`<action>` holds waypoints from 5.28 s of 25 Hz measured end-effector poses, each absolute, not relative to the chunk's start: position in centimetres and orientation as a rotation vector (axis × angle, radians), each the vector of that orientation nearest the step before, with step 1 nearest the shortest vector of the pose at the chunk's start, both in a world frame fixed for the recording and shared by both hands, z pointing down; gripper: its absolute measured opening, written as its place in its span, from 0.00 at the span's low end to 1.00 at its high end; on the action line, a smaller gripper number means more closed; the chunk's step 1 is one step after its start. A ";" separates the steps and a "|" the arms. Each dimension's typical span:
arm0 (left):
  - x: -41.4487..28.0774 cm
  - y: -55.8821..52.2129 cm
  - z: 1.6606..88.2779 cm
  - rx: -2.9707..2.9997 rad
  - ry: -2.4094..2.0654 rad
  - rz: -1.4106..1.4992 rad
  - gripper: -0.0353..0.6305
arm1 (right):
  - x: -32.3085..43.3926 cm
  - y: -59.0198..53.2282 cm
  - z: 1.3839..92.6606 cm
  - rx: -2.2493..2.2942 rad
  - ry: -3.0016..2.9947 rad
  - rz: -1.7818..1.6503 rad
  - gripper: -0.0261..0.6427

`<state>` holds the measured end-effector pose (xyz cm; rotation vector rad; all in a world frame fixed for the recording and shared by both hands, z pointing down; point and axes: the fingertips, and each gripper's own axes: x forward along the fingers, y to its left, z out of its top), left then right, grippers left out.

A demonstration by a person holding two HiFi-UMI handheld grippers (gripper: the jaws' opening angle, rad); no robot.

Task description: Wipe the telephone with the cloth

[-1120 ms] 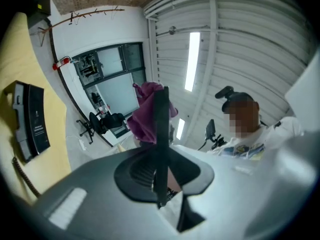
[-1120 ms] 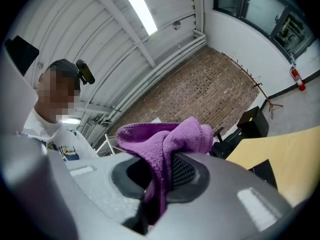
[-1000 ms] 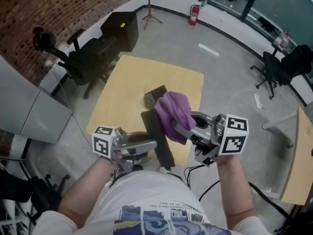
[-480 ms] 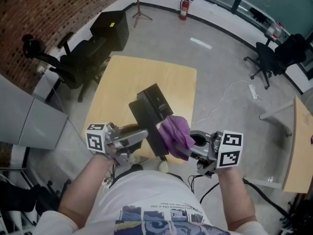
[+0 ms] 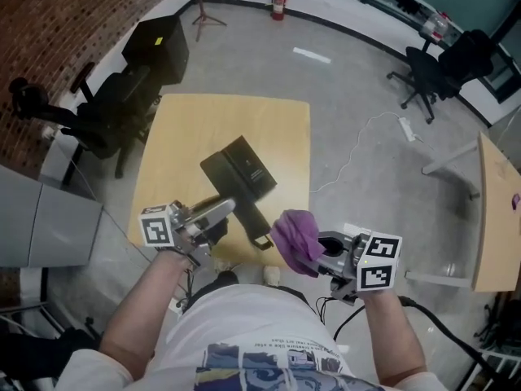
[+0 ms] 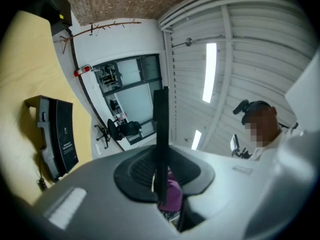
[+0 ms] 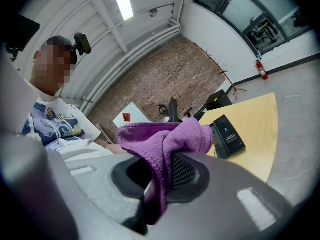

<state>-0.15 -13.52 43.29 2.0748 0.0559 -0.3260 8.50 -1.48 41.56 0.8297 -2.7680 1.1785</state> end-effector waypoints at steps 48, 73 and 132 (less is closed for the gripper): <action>0.8 -21.0 64.9 1.856 -0.434 -0.060 0.17 | 9.8 -1.4 42.6 1.315 -2.465 1.195 0.10; -7.4 -13.6 59.1 2.144 -0.833 0.331 0.33 | 10.5 -1.3 48.6 0.958 -2.488 0.751 0.10; 3.4 32.5 44.9 2.493 -0.544 0.085 0.11 | 8.3 33.9 46.2 0.707 -2.610 0.317 0.10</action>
